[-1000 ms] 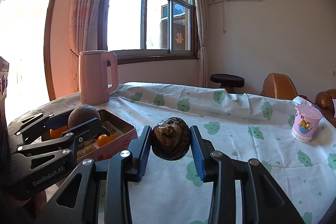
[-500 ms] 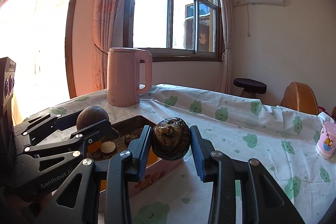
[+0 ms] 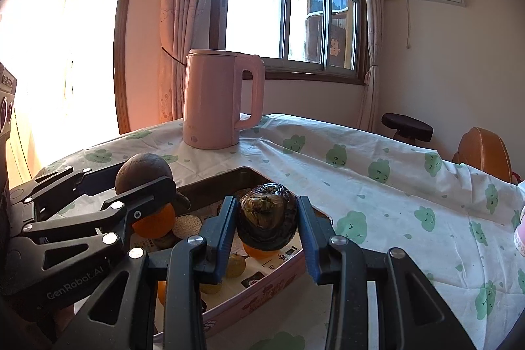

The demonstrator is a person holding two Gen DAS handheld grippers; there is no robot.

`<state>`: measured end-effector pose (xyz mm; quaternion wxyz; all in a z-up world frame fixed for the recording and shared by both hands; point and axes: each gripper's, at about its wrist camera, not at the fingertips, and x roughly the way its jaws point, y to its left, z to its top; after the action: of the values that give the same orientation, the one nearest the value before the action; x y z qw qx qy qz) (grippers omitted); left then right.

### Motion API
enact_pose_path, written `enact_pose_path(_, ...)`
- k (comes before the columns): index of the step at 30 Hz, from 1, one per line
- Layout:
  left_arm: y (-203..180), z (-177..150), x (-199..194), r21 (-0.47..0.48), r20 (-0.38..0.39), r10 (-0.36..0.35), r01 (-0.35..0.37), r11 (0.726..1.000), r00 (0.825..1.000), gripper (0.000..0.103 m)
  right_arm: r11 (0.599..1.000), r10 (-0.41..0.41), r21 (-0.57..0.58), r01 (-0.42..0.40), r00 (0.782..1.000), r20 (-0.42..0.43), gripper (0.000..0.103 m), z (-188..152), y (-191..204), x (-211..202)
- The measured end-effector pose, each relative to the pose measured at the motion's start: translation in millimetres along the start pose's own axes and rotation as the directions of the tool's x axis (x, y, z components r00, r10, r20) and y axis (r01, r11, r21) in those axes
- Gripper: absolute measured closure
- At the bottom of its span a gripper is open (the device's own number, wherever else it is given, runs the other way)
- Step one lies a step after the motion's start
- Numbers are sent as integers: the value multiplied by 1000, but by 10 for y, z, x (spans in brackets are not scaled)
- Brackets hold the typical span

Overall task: Organize fruits
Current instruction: 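Carry the brown fruit with left while right carries the dark brown fruit over the box, then lower and release the brown fruit with left while right releases the dark brown fruit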

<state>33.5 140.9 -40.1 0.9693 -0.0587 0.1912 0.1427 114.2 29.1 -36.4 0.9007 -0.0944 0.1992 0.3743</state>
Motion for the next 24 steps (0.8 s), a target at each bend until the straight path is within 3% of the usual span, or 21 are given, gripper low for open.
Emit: enact_pose_path(24, 0, -152, -19, 38, -17, 7, -7, 999, 1000, 49, 1000, 29, -7, -30, 997, -78, 64, -12, 53, 217)
